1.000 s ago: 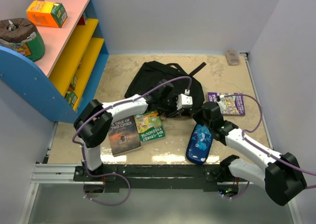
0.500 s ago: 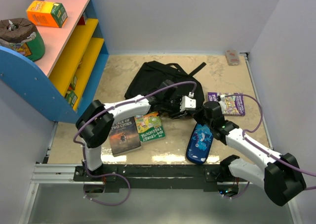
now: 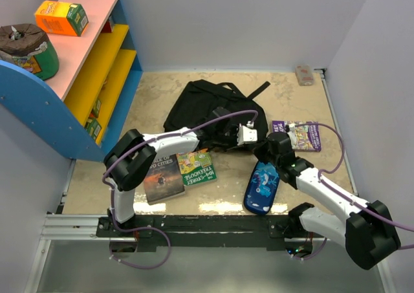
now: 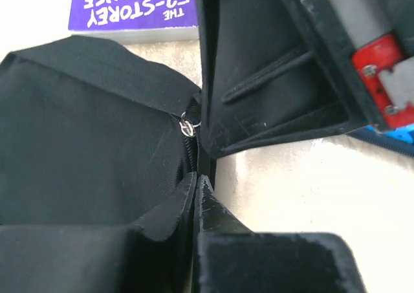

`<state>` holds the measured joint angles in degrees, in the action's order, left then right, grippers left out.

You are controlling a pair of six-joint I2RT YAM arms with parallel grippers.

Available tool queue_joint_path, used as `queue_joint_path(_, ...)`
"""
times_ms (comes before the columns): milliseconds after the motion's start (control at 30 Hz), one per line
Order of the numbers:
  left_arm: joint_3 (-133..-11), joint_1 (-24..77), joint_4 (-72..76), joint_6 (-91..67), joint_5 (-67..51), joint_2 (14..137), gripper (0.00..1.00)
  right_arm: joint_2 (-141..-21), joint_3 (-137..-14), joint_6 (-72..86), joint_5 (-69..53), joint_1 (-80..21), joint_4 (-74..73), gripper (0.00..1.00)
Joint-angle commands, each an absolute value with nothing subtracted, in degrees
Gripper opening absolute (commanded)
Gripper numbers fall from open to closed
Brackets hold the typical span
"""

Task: Pack the student bag
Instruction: Unzip the student bag at the center of the board.

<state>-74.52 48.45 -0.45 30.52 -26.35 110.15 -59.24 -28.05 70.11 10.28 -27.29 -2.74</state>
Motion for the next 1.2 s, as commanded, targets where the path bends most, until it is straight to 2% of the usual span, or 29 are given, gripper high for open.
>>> queue_joint_path(0,-72.0,48.7,4.3,31.3,-26.1,110.5,0.0,-58.9,-30.3,70.7,9.7,-26.0,-1.8,0.0)
queue_joint_path(567,-62.7,50.0,-5.0,40.0,-28.1,102.4,0.0,-66.0,-35.9,66.5,7.4,-16.6,0.2,0.0)
queue_joint_path(767,-63.4,49.9,-1.0,33.3,-22.1,99.8,0.01,-65.9,-34.3,67.1,3.6,-16.5,0.7,0.0)
queue_joint_path(800,-65.5,49.8,-1.0,32.1,-20.8,99.9,0.04,-65.8,-33.1,67.5,3.2,-16.4,1.1,0.0)
queue_joint_path(833,-66.6,49.7,-1.0,30.2,-19.2,99.9,0.13,-65.8,-32.9,67.5,2.9,-16.4,1.3,0.0)
queue_joint_path(900,-71.3,49.7,-2.0,28.7,-19.1,100.5,0.2,-65.7,-32.4,67.3,2.3,-16.5,1.3,0.0)
queue_joint_path(967,-74.0,49.7,-3.8,27.2,-19.6,101.1,0.34,-65.7,-32.4,67.2,2.2,-16.5,1.1,0.0)
queue_joint_path(1000,-76.0,49.7,-4.2,27.2,-20.1,101.5,0.52,-65.5,-32.3,67.2,2.1,-16.5,1.0,0.0)
queue_joint_path(1033,-76.6,49.7,-4.3,27.7,-20.2,102.0,0.59,-65.3,-32.3,67.2,2.0,-16.5,1.0,0.0)
queue_joint_path(1167,-77.5,49.7,-1.8,30.0,-21.3,105.1,0.63,-64.5,-32.1,67.1,1.8,-16.4,0.7,0.0)
